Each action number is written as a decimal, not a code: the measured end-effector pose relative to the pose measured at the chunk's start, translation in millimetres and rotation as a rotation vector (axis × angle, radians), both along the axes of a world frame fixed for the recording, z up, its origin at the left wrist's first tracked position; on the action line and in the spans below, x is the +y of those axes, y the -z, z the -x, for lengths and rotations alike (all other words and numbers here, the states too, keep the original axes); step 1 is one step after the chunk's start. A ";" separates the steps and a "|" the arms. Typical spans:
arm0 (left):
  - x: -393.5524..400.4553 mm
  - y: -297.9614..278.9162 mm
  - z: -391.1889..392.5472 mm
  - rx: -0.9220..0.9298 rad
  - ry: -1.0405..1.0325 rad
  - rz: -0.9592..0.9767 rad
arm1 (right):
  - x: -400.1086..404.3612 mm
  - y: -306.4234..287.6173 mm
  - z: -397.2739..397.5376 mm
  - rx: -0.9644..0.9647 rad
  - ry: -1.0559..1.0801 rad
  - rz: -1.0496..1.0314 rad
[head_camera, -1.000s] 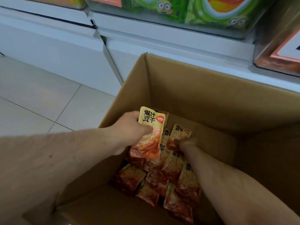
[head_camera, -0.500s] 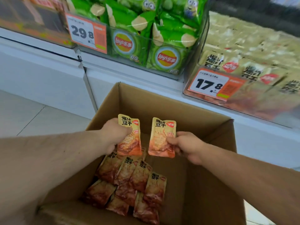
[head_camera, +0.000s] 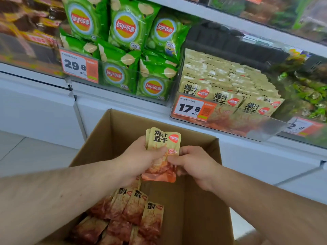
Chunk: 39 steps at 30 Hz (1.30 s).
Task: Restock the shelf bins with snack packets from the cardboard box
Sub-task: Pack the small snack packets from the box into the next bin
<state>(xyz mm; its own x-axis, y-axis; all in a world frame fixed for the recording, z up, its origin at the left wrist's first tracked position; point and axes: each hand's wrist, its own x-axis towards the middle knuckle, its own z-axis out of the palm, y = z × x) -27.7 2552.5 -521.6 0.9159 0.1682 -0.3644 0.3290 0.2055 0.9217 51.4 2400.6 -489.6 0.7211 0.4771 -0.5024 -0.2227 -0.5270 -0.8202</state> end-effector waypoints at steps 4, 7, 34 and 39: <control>-2.1 -10.0 0.6 -0.057 0.014 -0.031 | -6.8 -13.0 4.2 -0.152 -0.018 0.049; -6.2 -15.2 -0.7 -0.106 0.061 -0.116 | -15.4 -25.5 -5.0 -0.335 -0.016 0.084; -111.9 -124.4 -82.4 -0.350 0.536 -0.844 | -126.7 -134.1 -72.0 -0.809 -0.487 0.303; -130.0 -134.2 -106.8 -0.487 0.270 -0.969 | -154.8 -187.7 -93.8 -0.971 -0.417 0.700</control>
